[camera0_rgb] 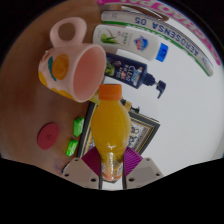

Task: Pour water

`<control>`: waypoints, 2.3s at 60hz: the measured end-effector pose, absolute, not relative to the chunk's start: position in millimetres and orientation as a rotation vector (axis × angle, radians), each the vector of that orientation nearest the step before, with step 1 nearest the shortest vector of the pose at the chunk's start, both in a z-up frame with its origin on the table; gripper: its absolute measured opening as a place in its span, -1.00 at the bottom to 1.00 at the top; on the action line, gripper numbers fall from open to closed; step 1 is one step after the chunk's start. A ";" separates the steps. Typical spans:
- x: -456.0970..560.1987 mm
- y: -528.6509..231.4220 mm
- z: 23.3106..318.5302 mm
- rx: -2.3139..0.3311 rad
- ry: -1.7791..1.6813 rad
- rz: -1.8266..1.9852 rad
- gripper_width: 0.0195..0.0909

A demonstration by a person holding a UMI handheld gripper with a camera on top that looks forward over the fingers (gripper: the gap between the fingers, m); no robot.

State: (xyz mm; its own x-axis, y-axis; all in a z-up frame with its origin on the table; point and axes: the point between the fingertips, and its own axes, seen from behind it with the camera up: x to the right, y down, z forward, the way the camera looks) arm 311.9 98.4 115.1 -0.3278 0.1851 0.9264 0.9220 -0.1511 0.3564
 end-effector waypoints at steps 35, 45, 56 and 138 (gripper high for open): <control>323.8 87.2 138.9 -1.798 -0.720 -0.566 -0.83; 335.5 88.3 100.7 -1.942 -0.336 -0.074 -0.82; 339.5 91.3 44.8 -1.971 -0.233 0.123 -0.83; 322.8 -286.9 141.7 -2.138 -0.065 0.007 0.84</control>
